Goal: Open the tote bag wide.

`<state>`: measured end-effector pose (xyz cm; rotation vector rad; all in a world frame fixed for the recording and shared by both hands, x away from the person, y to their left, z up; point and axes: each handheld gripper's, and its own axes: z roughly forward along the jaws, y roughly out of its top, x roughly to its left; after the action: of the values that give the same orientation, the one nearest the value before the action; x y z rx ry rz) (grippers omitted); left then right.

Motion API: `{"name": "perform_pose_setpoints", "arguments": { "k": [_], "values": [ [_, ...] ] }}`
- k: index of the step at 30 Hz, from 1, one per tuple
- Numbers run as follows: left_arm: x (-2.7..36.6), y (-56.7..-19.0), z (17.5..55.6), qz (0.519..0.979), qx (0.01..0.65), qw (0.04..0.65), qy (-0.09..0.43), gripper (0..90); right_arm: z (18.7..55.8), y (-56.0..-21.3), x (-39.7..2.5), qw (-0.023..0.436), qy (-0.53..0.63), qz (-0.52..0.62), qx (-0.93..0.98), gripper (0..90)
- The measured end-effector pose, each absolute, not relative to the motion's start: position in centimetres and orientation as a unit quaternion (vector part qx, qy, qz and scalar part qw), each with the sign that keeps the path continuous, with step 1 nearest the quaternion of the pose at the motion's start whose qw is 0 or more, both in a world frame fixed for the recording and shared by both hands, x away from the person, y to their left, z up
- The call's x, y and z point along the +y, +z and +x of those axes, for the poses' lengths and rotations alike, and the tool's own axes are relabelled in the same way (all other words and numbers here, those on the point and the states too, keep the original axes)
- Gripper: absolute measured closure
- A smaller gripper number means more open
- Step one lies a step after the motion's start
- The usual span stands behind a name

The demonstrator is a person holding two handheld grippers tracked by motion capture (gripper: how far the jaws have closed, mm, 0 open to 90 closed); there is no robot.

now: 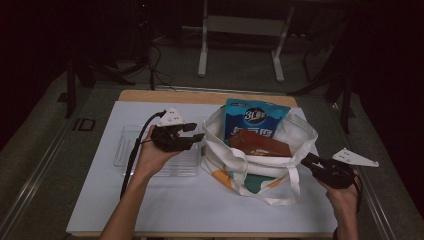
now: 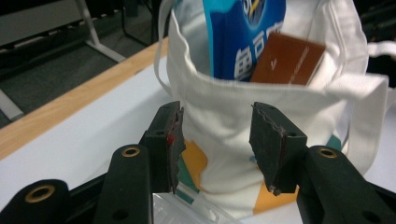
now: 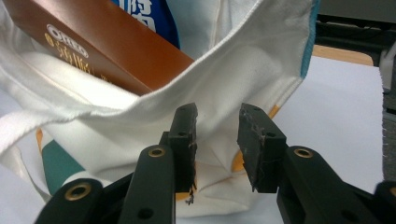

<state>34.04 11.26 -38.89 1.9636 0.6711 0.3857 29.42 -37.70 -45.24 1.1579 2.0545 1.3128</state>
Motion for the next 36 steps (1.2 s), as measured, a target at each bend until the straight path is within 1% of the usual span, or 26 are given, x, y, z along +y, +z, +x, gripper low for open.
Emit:
{"name": "perform_pose_setpoints", "arguments": {
  "k": [4,6,7,8,12,13,14,15,16,20,21,22,23,25,27,29,32,34,36],
  "values": [
    [10.8,-38.0,34.4,0.805,0.276,0.499,0.162,53.2,29.8,-45.3,-37.3,0.214,0.480,0.419,0.740,67.5],
    [10.4,-37.7,34.6,0.804,0.275,0.500,0.163,53.2,29.9,-45.3,-37.3,0.213,0.479,0.423,0.739,71.8],
    [10.4,-37.7,34.6,0.804,0.275,0.500,0.163,53.5,29.9,-45.3,-37.3,0.213,0.479,0.423,0.739,71.8],
    [10.1,-37.6,35.0,0.803,0.282,0.500,0.162,54.8,29.9,-45.4,-37.3,0.212,0.476,0.423,0.741,75.7],
    [9.4,-38.0,35.9,0.806,0.294,0.490,0.154,62.8,30.0,-45.4,-37.3,0.211,0.473,0.424,0.743,80.6],
    [9.4,-38.0,35.9,0.806,0.294,0.490,0.154,63.7,30.0,-45.4,-37.3,0.211,0.473,0.424,0.743,80.6],
    [9.1,-38.3,36.0,0.811,0.296,0.480,0.155,67.4,30.1,-45.4,-37.2,0.213,0.471,0.421,0.746,84.9],
    [9.0,-38.4,36.0,0.814,0.295,0.477,0.152,69.0,30.1,-45.4,-37.1,0.214,0.469,0.418,0.748,86.2],
    [8.9,-38.5,36.0,0.818,0.295,0.470,0.153,73.7,30.1,-45.4,-37.0,0.216,0.466,0.417,0.750,87.1],
    [8.5,-38.9,36.0,0.832,0.291,0.445,0.162,80.8,30.1,-45.4,-36.8,0.219,0.462,0.415,0.752,88.0],
    [8.6,-38.8,36.0,0.830,0.290,0.448,0.163,80.4,30.1,-45.4,-36.8,0.219,0.462,0.415,0.753,88.0],
    [8.6,-38.8,36.0,0.830,0.290,0.448,0.163,78.0,30.1,-45.4,-36.8,0.219,0.462,0.415,0.753,88.0],
    [8.9,-38.3,35.8,0.820,0.291,0.465,0.162,73.7,30.0,-45.4,-36.8,0.219,0.460,0.415,0.754,88.0],
    [9.1,-37.6,35.8,0.812,0.293,0.477,0.167,69.5,30.0,-45.4,-36.8,0.220,0.460,0.413,0.754,88.0],
    [9.1,-37.1,35.9,0.806,0.295,0.484,0.170,62.1,30.0,-45.3,-36.8,0.219,0.460,0.413,0.755,88.0],
    [9.1,-36.9,36.0,0.803,0.297,0.488,0.169,58.6,30.0,-45.3,-36.7,0.219,0.461,0.414,0.754,88.0],
    [8.4,-36.8,36.7,0.805,0.307,0.477,0.171,60.0,29.9,-45.4,-36.8,0.219,0.462,0.415,0.753,88.0],
    [7.9,-37.2,36.9,0.813,0.307,0.465,0.169,66.5,29.9,-45.5,-36.8,0.218,0.462,0.415,0.753,88.0],
    [7.4,-37.6,36.9,0.821,0.306,0.450,0.170,70.9,29.8,-45.6,-36.8,0.217,0.463,0.414,0.753,88.1]
  ]
}}
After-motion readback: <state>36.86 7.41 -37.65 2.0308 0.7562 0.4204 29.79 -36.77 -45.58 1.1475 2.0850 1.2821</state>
